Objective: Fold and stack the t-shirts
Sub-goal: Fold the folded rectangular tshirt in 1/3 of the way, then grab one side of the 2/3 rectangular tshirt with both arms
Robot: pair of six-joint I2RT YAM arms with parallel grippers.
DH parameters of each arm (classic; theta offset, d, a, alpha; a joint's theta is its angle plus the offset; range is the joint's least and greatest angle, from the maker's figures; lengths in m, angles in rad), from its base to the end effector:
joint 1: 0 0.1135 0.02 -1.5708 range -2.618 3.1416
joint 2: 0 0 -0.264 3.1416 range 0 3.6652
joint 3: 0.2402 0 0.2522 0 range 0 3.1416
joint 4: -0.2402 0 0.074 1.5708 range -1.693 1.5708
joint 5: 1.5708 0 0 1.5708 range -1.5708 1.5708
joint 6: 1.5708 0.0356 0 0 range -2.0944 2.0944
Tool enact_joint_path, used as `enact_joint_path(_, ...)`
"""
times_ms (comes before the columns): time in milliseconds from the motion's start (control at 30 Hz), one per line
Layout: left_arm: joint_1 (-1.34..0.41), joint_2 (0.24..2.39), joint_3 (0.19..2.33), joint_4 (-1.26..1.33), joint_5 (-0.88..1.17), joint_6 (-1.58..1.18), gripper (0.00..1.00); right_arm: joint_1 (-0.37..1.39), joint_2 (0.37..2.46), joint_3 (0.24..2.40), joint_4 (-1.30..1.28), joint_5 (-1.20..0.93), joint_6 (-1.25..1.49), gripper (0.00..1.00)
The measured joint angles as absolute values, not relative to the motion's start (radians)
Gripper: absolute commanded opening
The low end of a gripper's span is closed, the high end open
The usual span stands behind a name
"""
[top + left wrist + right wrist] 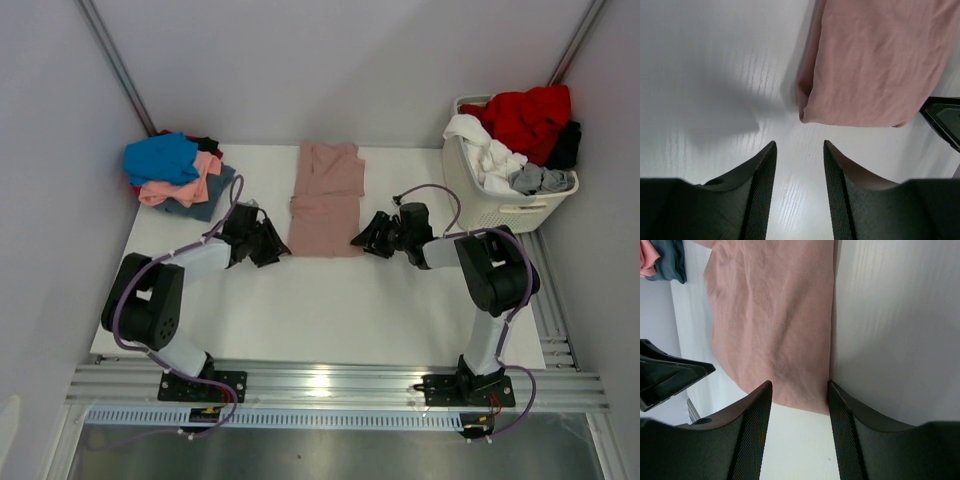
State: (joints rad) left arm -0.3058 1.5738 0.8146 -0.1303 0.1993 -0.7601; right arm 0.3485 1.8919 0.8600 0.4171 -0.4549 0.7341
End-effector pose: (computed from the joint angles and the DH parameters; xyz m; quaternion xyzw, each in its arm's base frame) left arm 0.2919 -0.0996 0.1678 -0.1788 0.9213 -0.2497 0.2387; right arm 0.3397 0.1401 0.1234 0.0640 0.8689 0.4025 0.2809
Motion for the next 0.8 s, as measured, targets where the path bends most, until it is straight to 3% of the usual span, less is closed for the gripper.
enact_joint_path(500, -0.306, 1.729, 0.902, -0.114, 0.220, -0.770, 0.45, 0.364, 1.898, 0.857, 0.426, -0.460, 0.746, 0.47)
enact_joint_path(800, -0.306, 1.812, 0.992, -0.117, 0.226, -0.769, 0.36, 0.370, 1.909, 0.862, 0.428, -0.470, 0.750, 0.40)
